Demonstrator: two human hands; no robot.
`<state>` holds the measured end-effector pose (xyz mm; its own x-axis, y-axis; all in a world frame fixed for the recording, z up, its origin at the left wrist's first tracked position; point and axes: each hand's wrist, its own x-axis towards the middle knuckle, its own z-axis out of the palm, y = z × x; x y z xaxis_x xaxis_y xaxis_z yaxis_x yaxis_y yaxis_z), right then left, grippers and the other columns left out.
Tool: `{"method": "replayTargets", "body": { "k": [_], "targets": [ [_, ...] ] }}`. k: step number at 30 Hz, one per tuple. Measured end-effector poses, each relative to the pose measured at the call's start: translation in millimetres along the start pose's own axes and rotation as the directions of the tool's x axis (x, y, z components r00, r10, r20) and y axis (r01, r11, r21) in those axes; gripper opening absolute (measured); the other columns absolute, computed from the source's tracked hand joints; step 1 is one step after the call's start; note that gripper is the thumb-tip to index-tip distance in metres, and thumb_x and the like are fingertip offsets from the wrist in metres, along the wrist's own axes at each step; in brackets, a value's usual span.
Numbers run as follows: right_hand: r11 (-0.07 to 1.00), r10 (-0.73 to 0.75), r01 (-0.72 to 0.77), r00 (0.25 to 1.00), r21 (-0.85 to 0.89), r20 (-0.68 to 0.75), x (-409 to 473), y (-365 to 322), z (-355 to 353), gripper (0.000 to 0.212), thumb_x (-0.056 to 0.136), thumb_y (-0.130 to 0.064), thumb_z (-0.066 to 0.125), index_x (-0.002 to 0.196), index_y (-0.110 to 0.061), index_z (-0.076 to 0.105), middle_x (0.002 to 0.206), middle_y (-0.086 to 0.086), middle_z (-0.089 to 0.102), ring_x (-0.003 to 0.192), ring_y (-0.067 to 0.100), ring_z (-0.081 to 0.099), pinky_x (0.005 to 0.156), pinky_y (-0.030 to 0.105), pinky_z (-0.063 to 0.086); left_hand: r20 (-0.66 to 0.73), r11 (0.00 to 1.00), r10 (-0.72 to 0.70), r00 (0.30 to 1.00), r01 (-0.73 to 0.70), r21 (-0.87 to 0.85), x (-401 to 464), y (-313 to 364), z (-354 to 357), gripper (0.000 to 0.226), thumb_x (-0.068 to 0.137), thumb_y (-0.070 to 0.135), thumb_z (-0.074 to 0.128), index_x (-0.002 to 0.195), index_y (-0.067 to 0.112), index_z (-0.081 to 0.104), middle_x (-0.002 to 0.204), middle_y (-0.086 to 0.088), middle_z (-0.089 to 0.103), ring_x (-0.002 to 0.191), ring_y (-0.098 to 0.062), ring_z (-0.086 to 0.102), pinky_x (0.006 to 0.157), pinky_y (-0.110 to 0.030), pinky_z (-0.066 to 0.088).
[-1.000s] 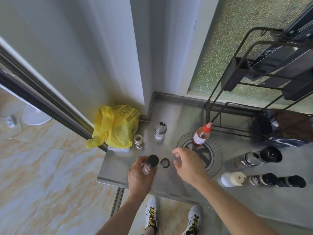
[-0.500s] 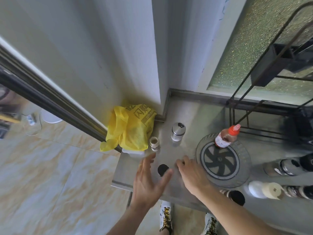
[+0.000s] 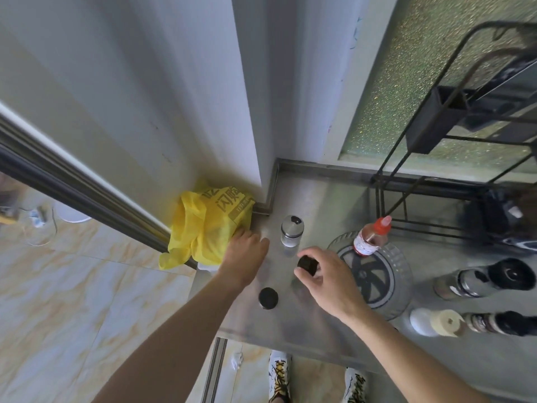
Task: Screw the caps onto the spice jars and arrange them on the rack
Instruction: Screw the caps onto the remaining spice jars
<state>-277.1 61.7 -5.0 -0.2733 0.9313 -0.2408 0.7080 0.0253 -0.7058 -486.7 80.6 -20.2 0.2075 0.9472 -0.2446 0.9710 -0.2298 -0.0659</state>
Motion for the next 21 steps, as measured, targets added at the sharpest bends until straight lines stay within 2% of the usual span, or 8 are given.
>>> {"method": "replayTargets", "body": {
  "k": [2, 4, 7, 11, 14, 17, 20, 21],
  "targets": [
    [0.983, 0.057, -0.049, 0.998, 0.177, -0.040, 0, -11, -15, 0.021, 0.081, -0.039, 0.075, 0.098, -0.031, 0.066, 0.088, -0.009, 0.072, 0.073, 0.008, 0.067, 0.074, 0.026, 0.055, -0.085, 0.990, -0.040, 0.996, 0.028, -0.138, -6, 0, -6, 0.016, 0.087, 0.010, 0.064, 0.098, 0.021, 0.060, 0.097, 0.000, 0.063, 0.086, -0.024, 0.063, 0.077, -0.036, 0.054],
    [0.944, 0.107, -0.078, 0.991, 0.322, -0.073, -2, -23, -34, 0.020, 0.076, -0.034, 0.083, 0.089, -0.029, 0.068, 0.083, -0.012, 0.075, 0.073, 0.005, 0.069, 0.070, 0.021, 0.054, -0.155, 0.928, -0.129, 0.979, 0.064, -0.368, -13, 5, -21, 0.015, 0.086, 0.026, 0.067, 0.101, 0.026, 0.064, 0.100, 0.004, 0.062, 0.084, -0.021, 0.063, 0.067, -0.035, 0.054],
    [0.910, 0.090, -0.017, 0.983, 0.415, -0.157, -7, -38, -69, 0.022, 0.073, -0.027, 0.087, 0.088, -0.024, 0.071, 0.083, -0.007, 0.076, 0.076, 0.009, 0.070, 0.072, 0.026, 0.056, -0.196, 0.745, -0.241, 0.951, 0.051, -0.665, -20, 21, -53, 0.029, 0.072, 0.032, 0.083, 0.099, 0.031, 0.072, 0.097, 0.005, 0.064, 0.080, -0.016, 0.063, 0.070, -0.031, 0.053],
    [0.868, -0.003, 0.089, 0.985, 0.489, -0.174, -22, -62, -125, 0.030, 0.078, -0.008, 0.083, 0.103, -0.017, 0.072, 0.096, -0.003, 0.077, 0.087, 0.010, 0.073, 0.082, 0.028, 0.060, -0.182, 0.456, -0.367, 0.912, 0.007, -0.890, -26, 54, -96, 0.044, 0.063, 0.031, 0.092, 0.100, 0.029, 0.069, 0.089, 0.012, 0.071, 0.075, -0.005, 0.065, 0.067, -0.018, 0.053],
    [0.887, -0.108, 0.165, 0.982, 0.432, -0.154, -35, -74, -162, 0.045, 0.080, 0.002, 0.078, 0.116, -0.024, 0.071, 0.104, -0.004, 0.076, 0.097, 0.009, 0.073, 0.091, 0.028, 0.059, -0.205, 0.349, -0.422, 0.883, -0.051, -0.936, -30, 78, -120, 0.040, 0.063, 0.029, 0.093, 0.092, 0.030, 0.065, 0.085, 0.014, 0.071, 0.077, -0.004, 0.065, 0.066, -0.012, 0.048],
    [0.935, -0.240, 0.265, 0.962, 0.235, -0.128, -47, -80, -194, 0.049, 0.078, 0.003, 0.079, 0.117, -0.026, 0.072, 0.109, -0.006, 0.072, 0.103, 0.010, 0.072, 0.091, 0.031, 0.059, -0.282, 0.348, -0.377, 0.882, -0.148, -0.926, -36, 96, -135, 0.038, 0.068, 0.031, 0.089, 0.100, 0.030, 0.067, 0.095, 0.017, 0.071, 0.091, 0.001, 0.066, 0.079, -0.009, 0.048],
    [0.935, -0.349, 0.351, 0.936, 0.045, -0.053, -55, -81, -213, 0.051, 0.077, 0.002, 0.081, 0.119, -0.024, 0.072, 0.113, -0.009, 0.068, 0.104, 0.011, 0.071, 0.092, 0.027, 0.059, -0.383, 0.384, -0.280, 0.880, -0.263, -0.885, -39, 106, -141, 0.042, 0.070, 0.020, 0.088, 0.107, 0.026, 0.070, 0.104, 0.013, 0.068, 0.094, -0.005, 0.069, 0.087, -0.021, 0.056],
    [0.929, -0.369, 0.369, 0.929, -0.007, -0.022, -56, -80, -217, 0.051, 0.077, 0.002, 0.081, 0.120, -0.024, 0.072, 0.114, -0.010, 0.068, 0.104, 0.011, 0.071, 0.092, 0.027, 0.059, -0.413, 0.412, -0.253, 0.875, -0.288, -0.864, -40, 109, -142, 0.042, 0.070, 0.018, 0.087, 0.108, 0.026, 0.071, 0.105, 0.011, 0.067, 0.093, -0.005, 0.069, 0.087, -0.020, 0.055]
  ]
}}
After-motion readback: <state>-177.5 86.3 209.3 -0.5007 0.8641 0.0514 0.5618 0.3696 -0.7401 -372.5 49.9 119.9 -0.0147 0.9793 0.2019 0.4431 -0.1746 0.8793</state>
